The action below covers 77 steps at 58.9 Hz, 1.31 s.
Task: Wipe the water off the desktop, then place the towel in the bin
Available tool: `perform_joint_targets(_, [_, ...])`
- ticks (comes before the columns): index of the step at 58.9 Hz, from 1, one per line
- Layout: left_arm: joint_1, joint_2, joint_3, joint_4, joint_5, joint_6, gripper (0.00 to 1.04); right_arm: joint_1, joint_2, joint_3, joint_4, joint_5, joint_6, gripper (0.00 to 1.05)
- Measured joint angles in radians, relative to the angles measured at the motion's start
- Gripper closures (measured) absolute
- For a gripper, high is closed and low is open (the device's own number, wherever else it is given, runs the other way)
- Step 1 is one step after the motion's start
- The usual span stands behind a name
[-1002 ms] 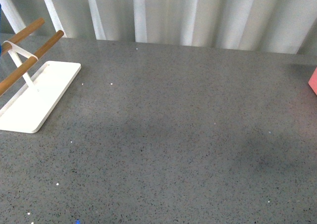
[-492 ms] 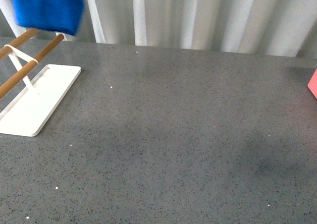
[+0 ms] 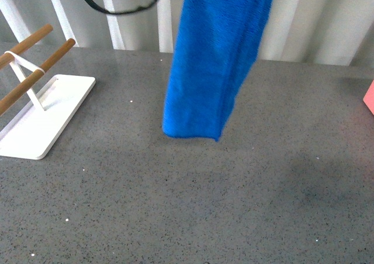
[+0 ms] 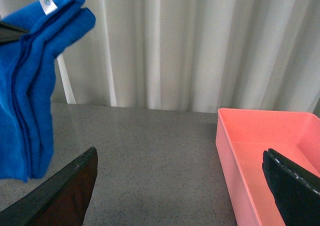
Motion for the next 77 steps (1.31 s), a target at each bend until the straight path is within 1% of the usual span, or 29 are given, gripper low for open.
perform_joint_targets(5, [-0.051, 0.038, -0.045, 0.101, 0.000, -0.059, 0.99, 0.000, 0.000, 0.000, 0.000, 0.000, 0.000, 0.07])
perform_joint_targets(13, [-0.116, 0.101, -0.058, 0.236, -0.002, -0.172, 0.99, 0.000, 0.000, 0.000, 0.000, 0.000, 0.000, 0.07])
perform_joint_targets(21, [-0.148, 0.116, -0.064, 0.301, -0.003, -0.235, 0.99, 0.000, 0.000, 0.000, 0.000, 0.000, 0.000, 0.07])
perform_joint_targets(30, [-0.161, 0.126, -0.067, 0.348, -0.004, -0.282, 0.99, 0.000, 0.000, 0.000, 0.000, 0.000, 0.000, 0.07])
perform_joint_targets(32, [-0.163, 0.128, -0.067, 0.351, -0.005, -0.290, 0.99, -0.012, 0.013, 0.008, -0.027, -0.043, 0.007, 0.07])
perform_joint_targets(34, [-0.164, 0.131, -0.067, 0.351, -0.005, -0.296, 0.99, -0.066, 0.073, 0.058, -0.146, -0.182, 0.021, 0.07])
perform_joint_targets(35, [-0.164, 0.132, -0.067, 0.351, -0.006, -0.298, 0.99, -0.089, 0.101, 0.076, -0.183, -0.253, 0.022, 0.07])
perform_joint_targets(36, [-0.165, 0.132, -0.067, 0.351, -0.008, -0.300, 0.99, -0.112, 0.125, 0.092, -0.209, -0.303, 0.022, 0.07])
perform_joint_targets(37, [-0.166, 0.133, -0.067, 0.351, -0.007, -0.300, 0.99, -0.124, 0.137, 0.098, -0.220, -0.315, 0.022, 0.07])
perform_joint_targets(38, [-0.167, 0.133, -0.067, 0.351, -0.007, -0.301, 0.99, -0.147, 0.157, 0.110, -0.230, -0.366, 0.021, 0.07])
perform_joint_targets(40, [-0.168, 0.133, -0.067, 0.351, -0.006, -0.303, 0.99, -0.181, 0.188, 0.126, -0.225, -0.413, 0.014, 0.07])
perform_joint_targets(44, [-0.171, 0.133, -0.067, 0.352, -0.006, -0.303, 0.99, -0.247, 0.261, 0.167, -0.158, -0.484, -0.005, 0.07])
perform_joint_targets(46, [-0.171, 0.133, -0.068, 0.353, -0.006, -0.304, 0.99, -0.284, 0.322, 0.202, -0.087, -0.517, -0.016, 0.07])
perform_joint_targets(47, [-0.171, 0.133, -0.069, 0.355, -0.006, -0.304, 0.99, -0.292, 0.338, 0.211, -0.068, -0.521, -0.024, 0.07])
perform_joint_targets(48, [-0.171, 0.133, -0.069, 0.356, -0.006, -0.303, 0.99, -0.309, 0.391, 0.236, -0.012, -0.525, -0.038, 0.07])
perform_joint_targets(51, [-0.173, 0.132, -0.069, 0.356, -0.006, -0.303, 0.99, -0.323, 0.513, 0.282, 0.097, -0.534, -0.075, 0.07])
perform_joint_targets(57, [-0.174, 0.132, -0.071, 0.356, -0.007, -0.304, 0.99, -0.311, 0.721, 0.345, 0.217, -0.556, -0.121, 0.07])
perform_joint_targets(61, [-0.174, 0.130, -0.071, 0.355, -0.008, -0.316, 0.99, -0.281, 0.836, 0.370, 0.229, -0.576, -0.161, 0.07])
perform_joint_targets(63, [-0.175, 0.127, -0.071, 0.354, -0.008, -0.321, 0.99, -0.261, 0.887, 0.371, 0.247, -0.579, -0.194, 0.07])
perform_joint_targets(67, [-0.178, 0.118, -0.070, 0.342, -0.011, -0.332, 0.99, -0.197, 1.029, 0.370, 0.287, -0.620, -0.258, 0.07])
perform_joint_targets(73, [-0.186, 0.106, -0.070, 0.341, -0.012, -0.352, 0.99, -0.121, 1.130, 0.368, 0.308, -0.628, -0.338, 0.07])
perform_joint_targets(77, [-0.188, 0.100, -0.069, 0.342, -0.011, -0.358, 0.99, -0.092, 1.168, 0.367, 0.338, -0.623, -0.356, 0.07])
